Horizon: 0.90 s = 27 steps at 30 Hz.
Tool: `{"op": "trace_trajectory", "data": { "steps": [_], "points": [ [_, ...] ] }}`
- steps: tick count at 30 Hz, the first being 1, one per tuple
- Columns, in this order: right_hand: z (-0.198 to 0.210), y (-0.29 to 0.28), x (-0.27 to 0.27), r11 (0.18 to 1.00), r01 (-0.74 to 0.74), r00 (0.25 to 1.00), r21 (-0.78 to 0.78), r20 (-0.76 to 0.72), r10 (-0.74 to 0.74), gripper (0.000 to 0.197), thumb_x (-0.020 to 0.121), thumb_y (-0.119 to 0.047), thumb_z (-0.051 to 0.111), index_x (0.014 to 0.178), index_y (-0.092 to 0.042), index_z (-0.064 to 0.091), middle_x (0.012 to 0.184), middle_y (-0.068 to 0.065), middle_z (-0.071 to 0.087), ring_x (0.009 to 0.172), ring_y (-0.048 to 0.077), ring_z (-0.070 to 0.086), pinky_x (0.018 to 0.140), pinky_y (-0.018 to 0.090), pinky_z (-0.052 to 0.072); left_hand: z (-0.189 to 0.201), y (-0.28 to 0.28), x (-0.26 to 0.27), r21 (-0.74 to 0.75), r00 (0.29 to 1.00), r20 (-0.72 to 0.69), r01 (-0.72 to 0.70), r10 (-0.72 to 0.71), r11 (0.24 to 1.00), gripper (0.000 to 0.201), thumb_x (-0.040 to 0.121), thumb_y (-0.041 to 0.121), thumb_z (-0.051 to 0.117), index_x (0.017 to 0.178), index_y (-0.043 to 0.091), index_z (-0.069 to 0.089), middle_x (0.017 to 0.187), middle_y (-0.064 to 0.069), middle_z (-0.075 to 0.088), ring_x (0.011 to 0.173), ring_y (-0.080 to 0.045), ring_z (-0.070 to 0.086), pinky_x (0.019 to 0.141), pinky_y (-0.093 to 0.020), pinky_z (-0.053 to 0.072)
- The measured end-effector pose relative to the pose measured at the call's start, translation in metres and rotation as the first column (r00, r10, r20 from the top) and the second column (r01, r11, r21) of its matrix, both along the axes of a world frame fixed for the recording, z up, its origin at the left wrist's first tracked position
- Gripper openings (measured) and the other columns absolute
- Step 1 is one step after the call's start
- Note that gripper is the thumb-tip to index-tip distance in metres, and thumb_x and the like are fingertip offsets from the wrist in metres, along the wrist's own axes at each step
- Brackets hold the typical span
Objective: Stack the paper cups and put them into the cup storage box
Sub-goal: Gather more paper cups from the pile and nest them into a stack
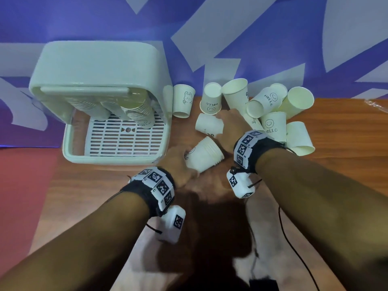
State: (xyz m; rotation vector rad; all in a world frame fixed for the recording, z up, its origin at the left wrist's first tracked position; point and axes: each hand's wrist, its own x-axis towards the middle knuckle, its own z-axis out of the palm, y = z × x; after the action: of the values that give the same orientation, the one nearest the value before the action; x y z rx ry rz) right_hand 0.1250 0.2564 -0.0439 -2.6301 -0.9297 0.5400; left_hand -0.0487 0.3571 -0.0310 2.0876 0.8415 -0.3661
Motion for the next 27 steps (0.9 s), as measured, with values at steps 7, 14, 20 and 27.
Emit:
{"op": "trace_trajectory", "data": {
  "steps": [7,14,20,27],
  "points": [
    [0.017,-0.043,-0.023,0.99,0.134,0.986,0.036,-0.107,-0.129,0.054,0.074,-0.028,0.075,0.122,-0.022,0.051,0.119,0.004,0.049,0.101,0.024,0.056,0.082,0.03,0.041,0.019,-0.01,-0.018,0.007,0.999,0.041,-0.013,0.012,1.0,0.051,0.071,0.009,0.081,0.114,0.018,0.056,0.1,0.0,0.06,0.078,-0.012,0.057,0.058,-0.019,0.04],
    [0.07,-0.058,-0.027,0.951,0.242,0.917,0.193,-0.367,-0.159,0.034,0.076,-0.023,0.072,0.108,-0.031,0.065,0.109,-0.007,0.066,0.102,0.013,0.062,0.094,0.031,0.047,0.04,0.008,-0.038,0.004,0.987,0.124,-0.099,0.098,0.995,0.063,0.069,0.008,0.084,0.125,0.014,0.055,0.11,-0.002,0.062,0.097,-0.018,0.059,0.081,-0.027,0.041],
    [0.094,-0.023,-0.045,0.969,0.097,0.857,0.229,-0.514,0.036,0.048,0.084,-0.01,0.067,0.128,-0.027,0.063,0.127,-0.006,0.065,0.116,0.008,0.059,0.105,0.027,0.041,0.057,0.044,-0.054,0.008,0.977,0.181,-0.117,0.113,0.993,0.059,0.065,-0.001,0.085,0.116,0.018,0.062,0.102,0.005,0.063,0.095,-0.015,0.06,0.078,-0.024,0.044],
    [0.089,0.027,-0.062,0.965,0.068,0.842,0.253,-0.534,0.081,0.06,0.073,-0.008,0.06,0.129,-0.028,0.057,0.126,-0.007,0.064,0.116,0.006,0.06,0.102,0.036,0.05,0.053,0.087,-0.072,-0.038,0.968,0.193,-0.155,0.16,0.987,0.065,0.057,0.001,0.089,0.107,0.034,0.062,0.11,0.005,0.065,0.101,-0.018,0.064,0.096,-0.039,0.051]
  ]
}}
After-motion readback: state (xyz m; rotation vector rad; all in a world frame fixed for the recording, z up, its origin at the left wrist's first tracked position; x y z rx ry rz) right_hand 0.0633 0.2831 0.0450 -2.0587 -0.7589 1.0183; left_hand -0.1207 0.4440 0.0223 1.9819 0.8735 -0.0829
